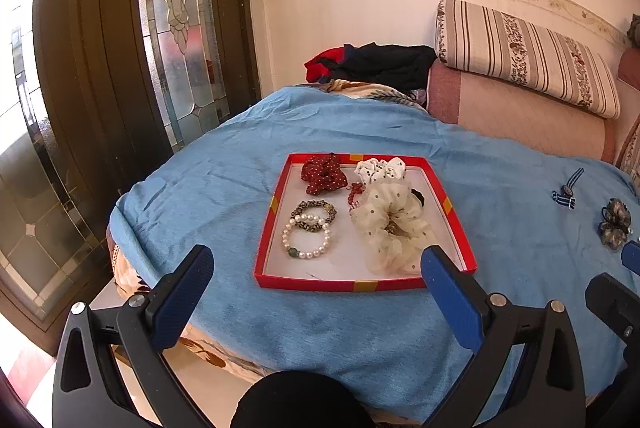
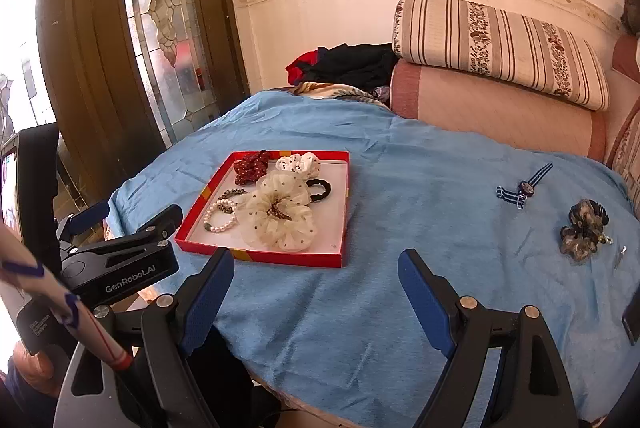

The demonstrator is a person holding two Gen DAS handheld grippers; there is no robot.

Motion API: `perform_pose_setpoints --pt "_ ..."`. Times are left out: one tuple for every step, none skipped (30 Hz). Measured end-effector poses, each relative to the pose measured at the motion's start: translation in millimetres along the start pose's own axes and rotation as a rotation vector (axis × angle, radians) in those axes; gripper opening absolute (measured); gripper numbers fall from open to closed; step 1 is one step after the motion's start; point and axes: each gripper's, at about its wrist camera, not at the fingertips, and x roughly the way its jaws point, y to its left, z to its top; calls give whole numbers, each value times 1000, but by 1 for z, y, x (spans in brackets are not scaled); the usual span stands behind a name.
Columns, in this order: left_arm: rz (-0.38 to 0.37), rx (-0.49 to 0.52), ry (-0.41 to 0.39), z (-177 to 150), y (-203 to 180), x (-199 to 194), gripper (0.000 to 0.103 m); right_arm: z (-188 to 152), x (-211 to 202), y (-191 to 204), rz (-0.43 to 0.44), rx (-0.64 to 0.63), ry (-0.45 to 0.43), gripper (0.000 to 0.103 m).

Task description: Organize jewelry

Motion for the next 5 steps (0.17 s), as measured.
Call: perform_pose_setpoints --pt "6 1 8 0 -1 0 103 0 0 -2 1 3 -1 88" --pt "19 10 6 -1 -2 0 103 0 0 -4 2 8 -2 88" --pt "30 33 -4 -1 -5 -1 103 0 0 -5 2 10 -3 88" --pt "36 47 -9 -1 -9 -1 103 -1 -1 -6 -2 13 -4 88" --pt "38 57 -13 -1 -12 -2 103 -1 -1 -9 -5 17 -6 88"
